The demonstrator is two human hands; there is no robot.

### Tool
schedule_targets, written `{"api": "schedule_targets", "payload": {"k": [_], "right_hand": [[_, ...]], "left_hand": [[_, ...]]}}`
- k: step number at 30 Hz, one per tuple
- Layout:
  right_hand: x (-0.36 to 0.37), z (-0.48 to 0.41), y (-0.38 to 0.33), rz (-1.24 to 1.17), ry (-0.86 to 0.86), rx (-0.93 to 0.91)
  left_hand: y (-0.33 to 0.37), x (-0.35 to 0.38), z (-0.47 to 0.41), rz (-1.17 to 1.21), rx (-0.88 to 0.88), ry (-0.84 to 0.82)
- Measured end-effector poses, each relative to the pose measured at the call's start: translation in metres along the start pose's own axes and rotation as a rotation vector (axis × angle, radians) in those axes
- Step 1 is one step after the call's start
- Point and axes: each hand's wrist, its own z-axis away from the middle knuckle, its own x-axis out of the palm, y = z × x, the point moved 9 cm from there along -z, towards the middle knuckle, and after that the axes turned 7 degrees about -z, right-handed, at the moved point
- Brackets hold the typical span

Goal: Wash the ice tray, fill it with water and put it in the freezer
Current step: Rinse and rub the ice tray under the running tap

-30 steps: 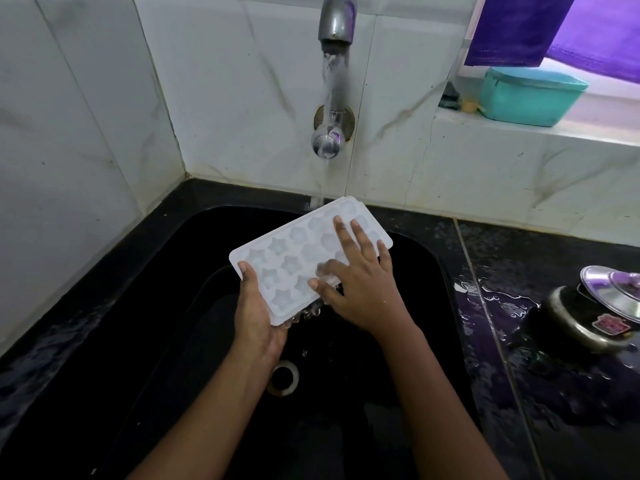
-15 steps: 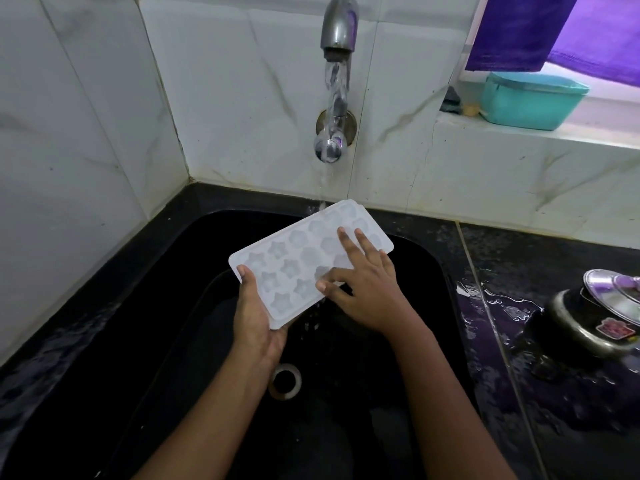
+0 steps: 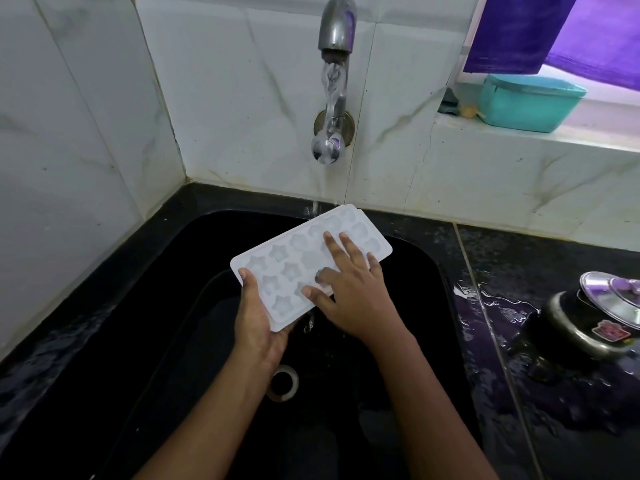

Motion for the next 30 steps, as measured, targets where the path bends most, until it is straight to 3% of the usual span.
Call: {"api": "schedule_targets", "payload": {"k": [4, 8, 12, 14, 17, 19, 26, 30], "right_hand": [[-0.007, 0.001, 0.016, -0.091, -0.038, 0.048], [-0.009, 0.002, 0.01, 0.036, 0.039, 0.032], [0.001, 0.0, 0.012, -0.06, -0.098, 0.0], [-0.007, 0.0, 0.025, -0.122, -0.036, 0.054], [-0.032, 0.004, 0.036, -0.19, 0.258, 0.114], [-0.041, 0.007, 0.04, -0.231, 0.365, 0.145], [-0.021, -0.002, 0.001, -0.128, 0.328, -0.102], [-0.012, -0.006, -0.002, 0.016, 0.339, -0.043]], "left_hand": [[0.002, 0.001, 0.0, -0.018, 0.022, -0.008], [-0.003, 0.007, 0.002, -0.014, -0.004, -0.028], [0.001, 0.004, -0.001, -0.01, 0.004, -0.015], [-0.003, 0.006, 0.0, -0.03, -0.002, -0.029], [-0.012, 0.015, 0.004, -0.057, -0.043, -0.071], [-0.015, 0.02, 0.006, -0.059, -0.069, -0.101], [-0.023, 0.026, 0.01, -0.055, -0.109, -0.145], [-0.026, 0.026, 0.01, -0.072, -0.129, -0.144]]}}
